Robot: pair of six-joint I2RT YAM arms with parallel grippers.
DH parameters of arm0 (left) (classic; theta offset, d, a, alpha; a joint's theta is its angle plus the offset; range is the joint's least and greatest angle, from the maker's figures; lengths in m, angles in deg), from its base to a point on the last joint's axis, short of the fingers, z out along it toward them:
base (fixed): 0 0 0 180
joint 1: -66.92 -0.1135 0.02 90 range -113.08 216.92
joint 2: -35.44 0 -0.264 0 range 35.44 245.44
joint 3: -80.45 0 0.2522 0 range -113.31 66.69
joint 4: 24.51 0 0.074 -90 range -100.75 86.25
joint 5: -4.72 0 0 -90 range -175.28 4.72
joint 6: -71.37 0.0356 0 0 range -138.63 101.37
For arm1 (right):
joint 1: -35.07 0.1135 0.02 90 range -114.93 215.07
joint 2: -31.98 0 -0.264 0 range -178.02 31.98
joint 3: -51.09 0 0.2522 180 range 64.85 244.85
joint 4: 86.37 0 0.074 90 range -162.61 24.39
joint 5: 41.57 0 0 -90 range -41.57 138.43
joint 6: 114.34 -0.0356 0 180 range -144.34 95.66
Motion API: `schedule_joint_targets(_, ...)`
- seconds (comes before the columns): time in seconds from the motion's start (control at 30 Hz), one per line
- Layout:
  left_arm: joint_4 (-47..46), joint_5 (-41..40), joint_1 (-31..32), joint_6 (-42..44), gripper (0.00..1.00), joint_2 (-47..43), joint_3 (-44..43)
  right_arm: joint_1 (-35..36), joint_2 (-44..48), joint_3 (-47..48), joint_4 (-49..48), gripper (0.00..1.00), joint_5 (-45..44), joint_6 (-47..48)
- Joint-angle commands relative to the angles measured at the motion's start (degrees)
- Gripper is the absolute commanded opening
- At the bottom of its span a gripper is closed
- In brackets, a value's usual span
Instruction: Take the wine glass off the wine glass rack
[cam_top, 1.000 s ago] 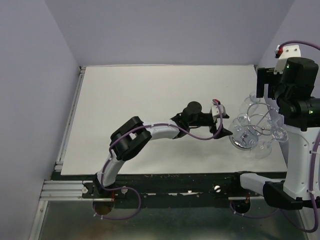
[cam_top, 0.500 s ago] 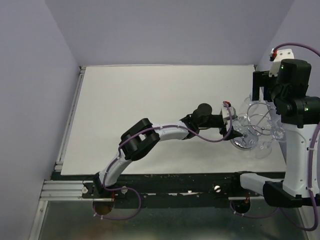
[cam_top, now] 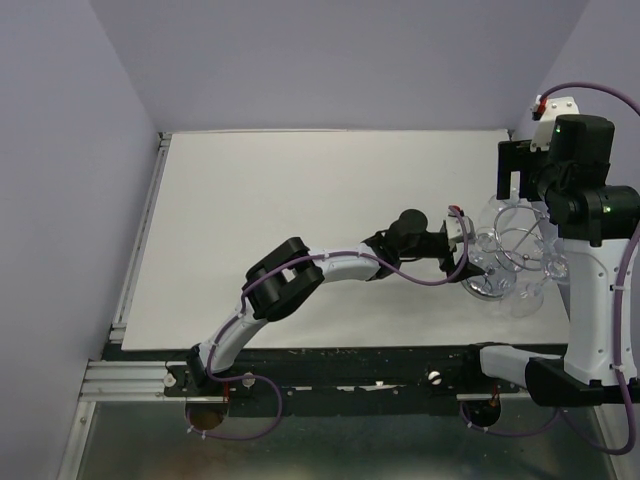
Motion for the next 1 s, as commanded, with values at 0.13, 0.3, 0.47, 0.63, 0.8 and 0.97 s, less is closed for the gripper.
schedule_joint_targets(0.13,-0.11,-1.19,0.88,0.56,0.90,0.51,-1.55,-0.26,0.91,0.08,1.57,1.00,2.14,-1.11)
schedule_joint_targets(0.3,0.77,0.92,0.97,1.79,0.82,0.60,-1.81,-0.26,2.58,-2.99,0.25,1.00,1.97,-1.28)
schedule_joint_targets(0.47,1.12,1.01,0.97,1.88,0.70,0.25,-1.72,-0.26,3.03,-3.53,-0.27,1.00,2.06,-1.55)
schedule_joint_targets(0.63,1.21,0.75,0.97,2.23,0.47,-0.81,-1.37,-0.26,2.50,-3.26,-0.54,1.00,2.50,-1.81)
schedule_joint_targets(0.8,1.12,1.36,0.97,1.70,0.13,-2.13,-1.02,-0.26,1.88,-1.68,-0.80,1.00,1.44,-1.37)
schedule_joint_targets(0.97,0.59,0.04,0.53,-0.58,0.00,-3.53,0.21,-0.26,2.23,-2.29,-1.41,1.00,1.00,-1.28)
